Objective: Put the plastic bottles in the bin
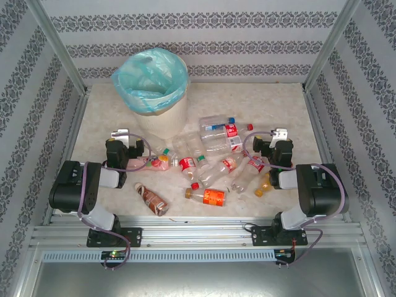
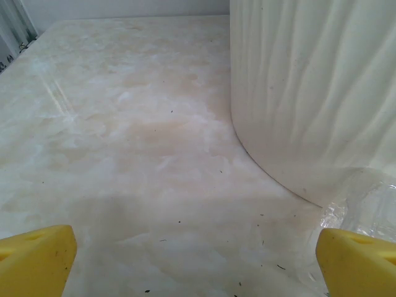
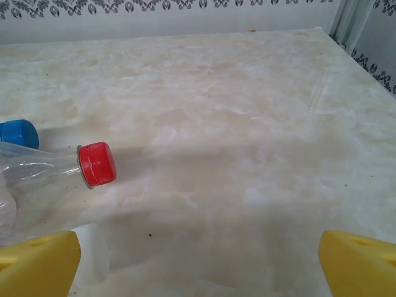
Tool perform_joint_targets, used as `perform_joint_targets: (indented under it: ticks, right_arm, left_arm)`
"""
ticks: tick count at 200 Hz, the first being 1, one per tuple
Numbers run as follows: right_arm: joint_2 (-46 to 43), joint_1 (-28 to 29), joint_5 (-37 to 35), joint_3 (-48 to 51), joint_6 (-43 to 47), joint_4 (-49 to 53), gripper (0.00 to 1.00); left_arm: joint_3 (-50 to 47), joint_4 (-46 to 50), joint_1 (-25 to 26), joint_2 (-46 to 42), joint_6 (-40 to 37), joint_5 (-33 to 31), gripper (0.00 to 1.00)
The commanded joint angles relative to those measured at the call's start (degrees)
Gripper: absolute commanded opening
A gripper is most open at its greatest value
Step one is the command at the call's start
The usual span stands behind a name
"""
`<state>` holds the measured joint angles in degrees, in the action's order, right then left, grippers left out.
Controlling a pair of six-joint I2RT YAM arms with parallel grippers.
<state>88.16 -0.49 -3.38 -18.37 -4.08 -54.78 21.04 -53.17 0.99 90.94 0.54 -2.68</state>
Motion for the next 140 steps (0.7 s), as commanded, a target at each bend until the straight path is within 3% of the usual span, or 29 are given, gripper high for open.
perform_joint_targets:
  ticks: [1,140]
  right_arm:
    - [-0.75,0.31,1.09,-0.97,0.79,-0.5,0.98]
    - [-0.78,0.3,1.09,-0.96,0.76,-0.41,0.98]
  left_arm:
    - [0.94,-0.8,-0.47,-0.06,-0.97,1.89,1.0]
    - [1.11,-0.6,-0.49,-0.06,-0.62,1.32,1.0]
